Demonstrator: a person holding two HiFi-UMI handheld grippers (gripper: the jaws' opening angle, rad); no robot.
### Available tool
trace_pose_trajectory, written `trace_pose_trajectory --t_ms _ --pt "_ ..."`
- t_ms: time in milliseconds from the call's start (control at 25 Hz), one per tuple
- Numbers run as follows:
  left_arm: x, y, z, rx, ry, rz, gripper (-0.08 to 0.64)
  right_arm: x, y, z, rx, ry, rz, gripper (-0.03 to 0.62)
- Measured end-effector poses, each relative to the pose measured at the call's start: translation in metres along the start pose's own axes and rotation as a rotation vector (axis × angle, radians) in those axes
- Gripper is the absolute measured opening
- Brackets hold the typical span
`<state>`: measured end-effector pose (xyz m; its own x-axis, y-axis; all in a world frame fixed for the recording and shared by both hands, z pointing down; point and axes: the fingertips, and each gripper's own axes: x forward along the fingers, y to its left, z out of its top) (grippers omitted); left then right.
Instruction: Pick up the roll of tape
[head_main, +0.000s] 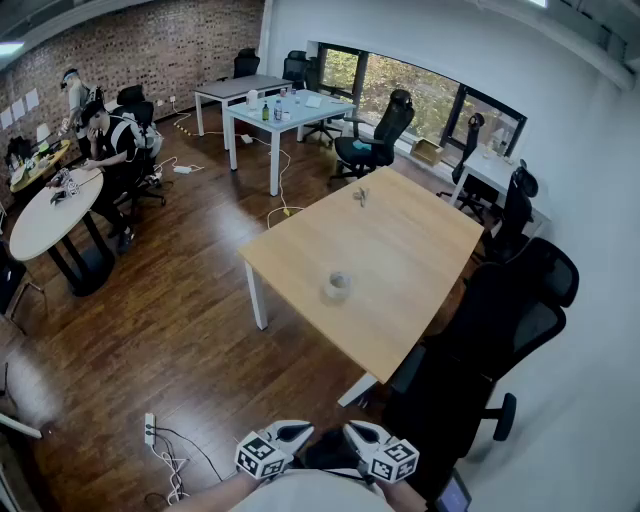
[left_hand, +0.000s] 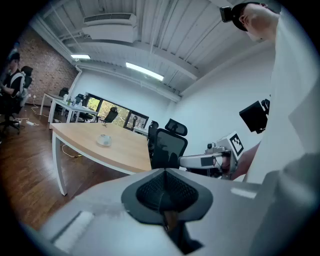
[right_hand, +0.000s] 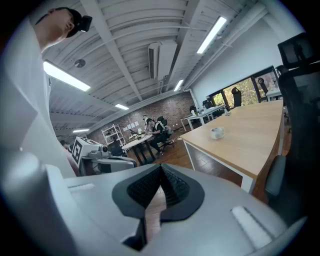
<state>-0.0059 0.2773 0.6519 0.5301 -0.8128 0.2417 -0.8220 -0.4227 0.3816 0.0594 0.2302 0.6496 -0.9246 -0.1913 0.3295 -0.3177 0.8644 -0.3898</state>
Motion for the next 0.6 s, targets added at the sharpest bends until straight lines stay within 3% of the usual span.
trace_pose_trajectory --t_ms 600 --pt "0.095 0.065 0.062 0.003 0.059 0.052 0.005 0.037 -0.091 0.076 0.02 -0.04 0.027 0.008"
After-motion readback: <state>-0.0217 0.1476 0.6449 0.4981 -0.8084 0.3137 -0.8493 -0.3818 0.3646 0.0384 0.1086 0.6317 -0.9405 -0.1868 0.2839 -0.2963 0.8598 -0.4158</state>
